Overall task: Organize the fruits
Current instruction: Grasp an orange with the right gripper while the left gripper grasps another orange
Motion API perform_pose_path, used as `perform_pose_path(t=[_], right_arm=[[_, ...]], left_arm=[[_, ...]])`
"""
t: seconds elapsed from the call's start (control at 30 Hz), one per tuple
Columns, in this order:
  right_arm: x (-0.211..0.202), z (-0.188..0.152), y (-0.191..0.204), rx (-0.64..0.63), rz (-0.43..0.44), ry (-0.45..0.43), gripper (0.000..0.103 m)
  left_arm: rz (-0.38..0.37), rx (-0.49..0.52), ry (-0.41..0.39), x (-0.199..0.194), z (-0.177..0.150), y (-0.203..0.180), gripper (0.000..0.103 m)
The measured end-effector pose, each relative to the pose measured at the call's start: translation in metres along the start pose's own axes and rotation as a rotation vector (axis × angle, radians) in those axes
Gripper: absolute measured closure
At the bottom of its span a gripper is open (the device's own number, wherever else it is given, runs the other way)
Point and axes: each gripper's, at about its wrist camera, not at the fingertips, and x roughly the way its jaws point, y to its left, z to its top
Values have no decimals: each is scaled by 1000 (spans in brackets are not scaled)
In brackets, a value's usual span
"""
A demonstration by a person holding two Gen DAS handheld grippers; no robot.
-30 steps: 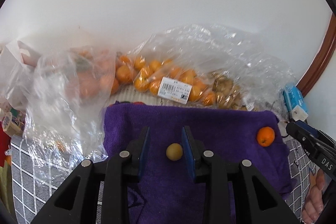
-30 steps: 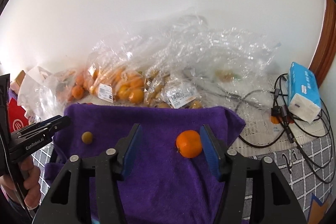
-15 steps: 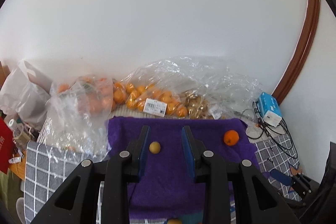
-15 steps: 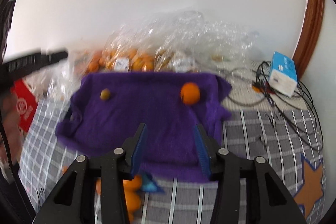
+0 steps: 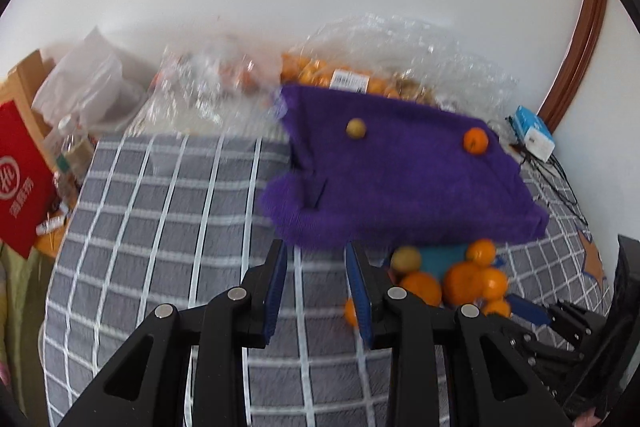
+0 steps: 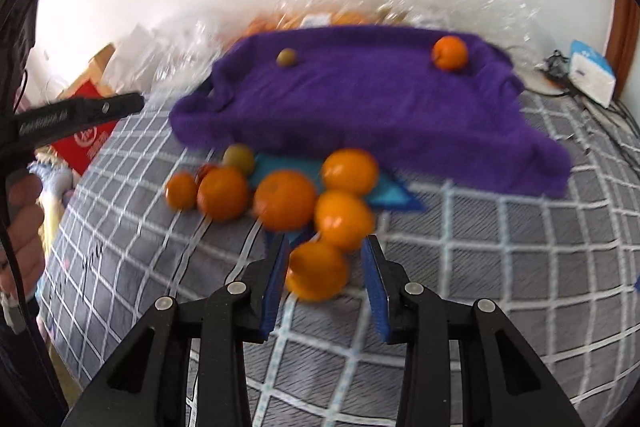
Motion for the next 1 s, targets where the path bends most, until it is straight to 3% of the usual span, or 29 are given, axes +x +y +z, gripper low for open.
perform_pose_path(t=[0.07, 0.27, 0.53, 0.77, 1.0], right_arm=[[8, -6, 4, -7, -8, 23, 66], [0, -12, 1, -31, -49, -35, 67], [-27, -14, -53, 53, -155, -94, 67], [-26, -13, -75, 113, -153, -106, 67], [-14, -18, -80, 114, -171, -116, 67]], left_arm=[[-6, -11, 21, 1, -12, 4, 74], [-20, -6, 59, 13, -34, -2, 74], [-116, 10, 85, 30, -31, -29, 73], [-79, 2, 108, 50, -33, -39, 73], [-90, 6, 58, 41, -38, -24, 73]])
